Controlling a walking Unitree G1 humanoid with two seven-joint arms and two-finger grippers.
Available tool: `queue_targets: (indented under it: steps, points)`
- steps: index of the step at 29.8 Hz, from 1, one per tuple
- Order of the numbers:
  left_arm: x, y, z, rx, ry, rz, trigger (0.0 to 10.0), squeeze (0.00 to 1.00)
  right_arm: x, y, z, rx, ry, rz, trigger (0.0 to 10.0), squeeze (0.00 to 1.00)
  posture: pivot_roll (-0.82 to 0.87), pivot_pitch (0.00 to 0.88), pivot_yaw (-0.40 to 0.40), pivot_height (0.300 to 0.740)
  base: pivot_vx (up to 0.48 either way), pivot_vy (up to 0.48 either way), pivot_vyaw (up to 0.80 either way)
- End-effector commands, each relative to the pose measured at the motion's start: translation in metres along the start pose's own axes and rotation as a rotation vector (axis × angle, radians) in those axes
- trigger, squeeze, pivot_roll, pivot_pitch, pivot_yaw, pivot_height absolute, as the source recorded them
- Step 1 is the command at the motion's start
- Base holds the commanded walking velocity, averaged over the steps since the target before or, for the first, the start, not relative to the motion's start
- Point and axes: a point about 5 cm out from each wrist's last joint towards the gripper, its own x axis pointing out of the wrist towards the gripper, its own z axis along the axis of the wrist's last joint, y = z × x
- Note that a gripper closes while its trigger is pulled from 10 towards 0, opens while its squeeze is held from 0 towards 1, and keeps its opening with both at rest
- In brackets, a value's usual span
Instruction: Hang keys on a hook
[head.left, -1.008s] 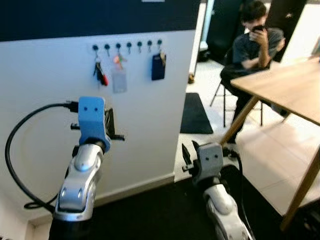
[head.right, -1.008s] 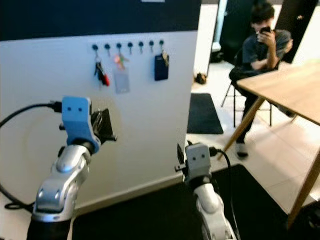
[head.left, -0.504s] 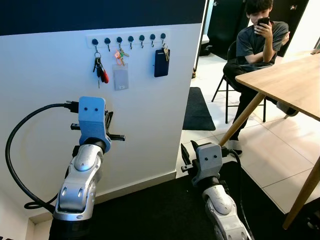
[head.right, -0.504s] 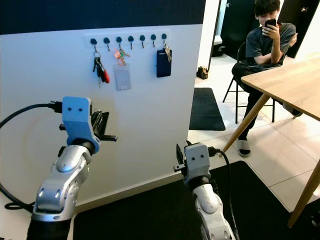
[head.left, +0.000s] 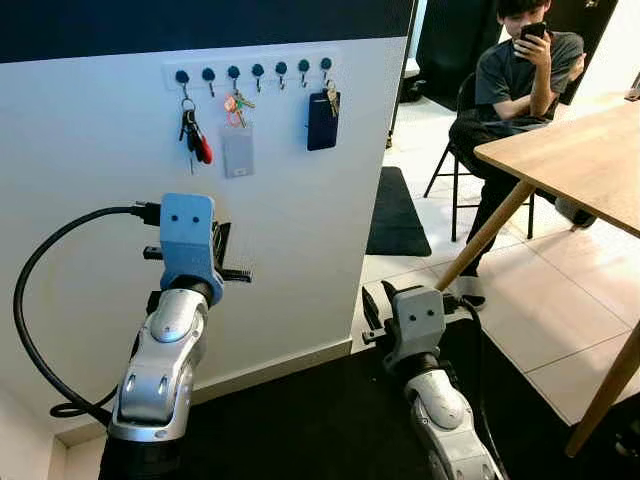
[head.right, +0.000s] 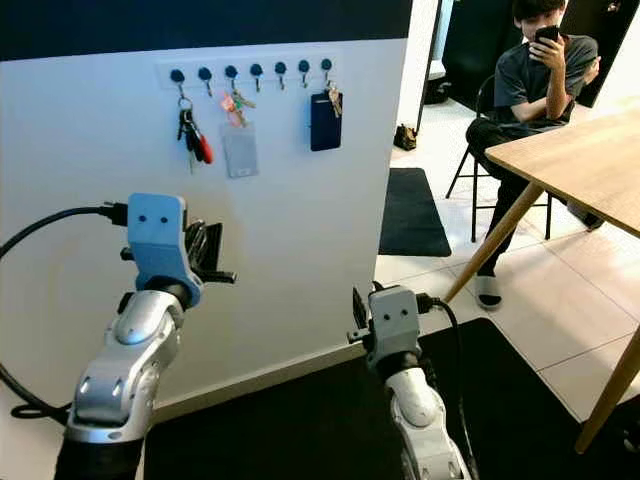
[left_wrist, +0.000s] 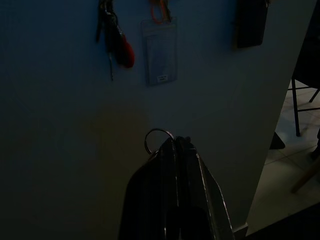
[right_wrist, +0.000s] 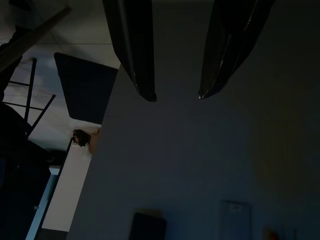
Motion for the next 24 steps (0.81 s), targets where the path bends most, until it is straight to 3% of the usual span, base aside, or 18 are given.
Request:
queue_targets:
  steps: [1,4,24]
  points:
    - [0.0011,0.0005,-0.002,0.031,0.009,0.004,10.0,0.0,-0.0033,0.0024,-0.0039,-0.003,0.018,0.006,10.0,0.0,0.09,0.129,0.015,0.74,0.0,-0.48,0.0]
    - [0.0014,0.0005,-0.0026,0.036,0.015,0.004,10.0,0.0,-0.0031,0.0023,-0.004,-0.003,0.018,0.005,10.0,0.0,0.09,0.129,0.016,0.74,0.0,-0.33,0.0]
    - [0.0028,0.0002,-0.0039,0.064,0.021,-0.001,10.0,0.0,-0.0028,0.0025,-0.0037,-0.004,0.017,0.004,10.0,0.0,0.08,0.129,0.018,0.74,0.0,0.0,0.0]
